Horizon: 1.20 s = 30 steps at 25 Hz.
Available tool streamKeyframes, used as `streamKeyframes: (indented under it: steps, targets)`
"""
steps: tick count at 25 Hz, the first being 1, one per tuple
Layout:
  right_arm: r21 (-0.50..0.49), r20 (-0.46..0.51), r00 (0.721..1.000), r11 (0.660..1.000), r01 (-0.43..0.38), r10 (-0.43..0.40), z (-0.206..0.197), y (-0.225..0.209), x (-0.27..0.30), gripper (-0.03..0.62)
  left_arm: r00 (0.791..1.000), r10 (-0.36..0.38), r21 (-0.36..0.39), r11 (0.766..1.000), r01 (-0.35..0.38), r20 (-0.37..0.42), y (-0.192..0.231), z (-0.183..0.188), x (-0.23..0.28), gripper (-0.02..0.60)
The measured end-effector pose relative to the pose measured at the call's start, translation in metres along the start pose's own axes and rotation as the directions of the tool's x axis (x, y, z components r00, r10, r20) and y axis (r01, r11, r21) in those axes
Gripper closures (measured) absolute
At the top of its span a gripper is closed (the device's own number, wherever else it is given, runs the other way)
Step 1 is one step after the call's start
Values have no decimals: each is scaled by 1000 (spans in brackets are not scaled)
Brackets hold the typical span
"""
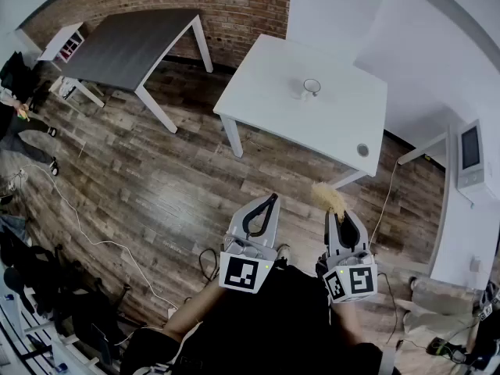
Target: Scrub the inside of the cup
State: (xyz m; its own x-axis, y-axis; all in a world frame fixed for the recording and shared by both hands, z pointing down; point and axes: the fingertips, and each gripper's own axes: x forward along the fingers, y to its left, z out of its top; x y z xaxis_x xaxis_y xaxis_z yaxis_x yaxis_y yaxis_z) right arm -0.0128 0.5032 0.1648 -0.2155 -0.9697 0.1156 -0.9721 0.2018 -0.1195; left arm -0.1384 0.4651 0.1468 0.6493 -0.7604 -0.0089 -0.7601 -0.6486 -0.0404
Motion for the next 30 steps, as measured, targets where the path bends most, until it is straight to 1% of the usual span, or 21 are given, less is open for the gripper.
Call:
streamKeyframes:
  steps: [11, 13, 17, 22, 27, 30]
  targets:
    - [-2, 3, 1000, 1000, -6, 6, 0, -8, -8, 537, 1000, 1, -1, 1000, -1, -2, -13, -2, 4, 578]
    - [7, 10, 1000, 1000, -5, 5, 0, -12, -10, 537, 1000, -1, 6, 1000, 1, -6, -17, -3, 7, 578]
    - [31, 29, 1000, 999, -11, 10, 6, -24, -15, 537, 1000, 5, -10, 1000, -6, -9, -26, -4, 15, 578]
    - [28, 24, 999, 999, -29, 28, 8, -43, -21, 537, 999, 29, -32, 999, -29, -20, -40, -5, 29, 578]
    - [22, 11, 998, 997, -67, 67, 9, -65, -26, 537, 998, 68, -34, 997, -68, -20, -56, -5, 43, 578]
    - [13, 13, 996, 996, -87, 87, 11, -77, -27, 537, 995, 91, -32, 995, -92, -40, -64, -8, 47, 578]
